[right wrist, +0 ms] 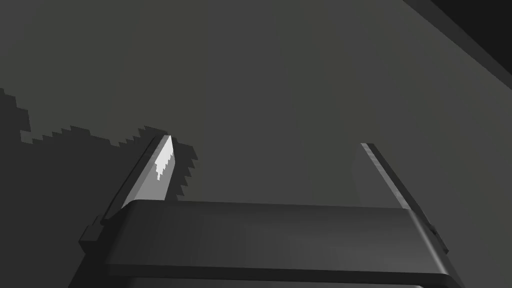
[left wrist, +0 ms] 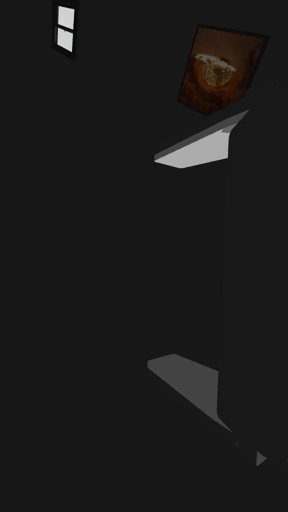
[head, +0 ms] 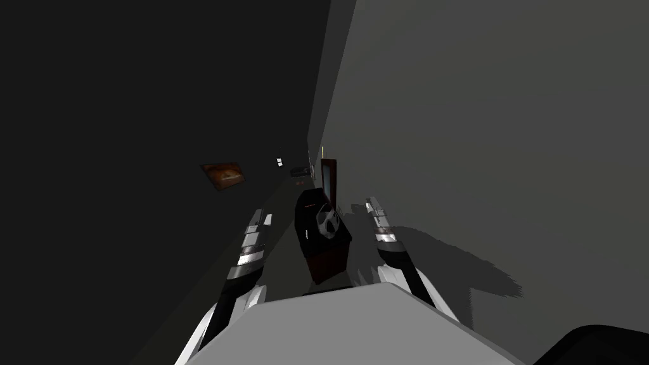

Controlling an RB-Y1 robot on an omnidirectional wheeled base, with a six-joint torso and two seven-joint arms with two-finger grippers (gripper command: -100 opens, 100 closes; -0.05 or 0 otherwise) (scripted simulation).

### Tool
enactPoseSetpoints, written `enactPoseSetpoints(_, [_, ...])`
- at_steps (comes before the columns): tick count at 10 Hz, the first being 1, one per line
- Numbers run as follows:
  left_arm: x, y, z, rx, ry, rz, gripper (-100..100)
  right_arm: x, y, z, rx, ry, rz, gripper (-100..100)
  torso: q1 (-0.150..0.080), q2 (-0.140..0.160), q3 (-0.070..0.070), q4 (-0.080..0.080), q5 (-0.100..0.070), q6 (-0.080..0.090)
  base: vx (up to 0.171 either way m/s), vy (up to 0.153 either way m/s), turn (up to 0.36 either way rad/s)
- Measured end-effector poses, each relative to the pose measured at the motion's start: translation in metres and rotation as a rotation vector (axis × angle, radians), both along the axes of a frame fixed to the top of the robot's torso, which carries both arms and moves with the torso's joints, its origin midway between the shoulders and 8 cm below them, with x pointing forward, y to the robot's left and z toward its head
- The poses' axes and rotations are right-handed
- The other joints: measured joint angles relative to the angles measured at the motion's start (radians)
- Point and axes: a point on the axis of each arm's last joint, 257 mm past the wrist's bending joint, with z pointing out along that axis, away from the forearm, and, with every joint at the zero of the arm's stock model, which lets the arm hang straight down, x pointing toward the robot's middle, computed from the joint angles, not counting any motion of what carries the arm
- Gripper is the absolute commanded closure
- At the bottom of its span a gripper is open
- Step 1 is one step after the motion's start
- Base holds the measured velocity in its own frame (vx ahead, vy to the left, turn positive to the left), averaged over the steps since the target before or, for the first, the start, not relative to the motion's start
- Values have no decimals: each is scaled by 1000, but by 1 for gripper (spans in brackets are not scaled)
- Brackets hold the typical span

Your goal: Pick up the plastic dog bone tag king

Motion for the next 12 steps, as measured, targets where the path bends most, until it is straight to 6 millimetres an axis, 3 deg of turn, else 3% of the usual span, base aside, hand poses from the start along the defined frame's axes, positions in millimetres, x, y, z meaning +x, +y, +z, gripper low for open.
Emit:
enactPoseSetpoints(9, [71, -5, -47, 94, 162, -45, -100, 0, 0, 0, 0, 0, 0, 0, 4, 1, 1, 0, 1, 0, -25, 64, -101])
enactPoseSetpoints(12, [105, -2, -61, 125, 224, -47, -100, 0, 0, 0, 0, 0, 0, 0, 4, 1, 1, 0, 1, 0, -42, 66, -170])
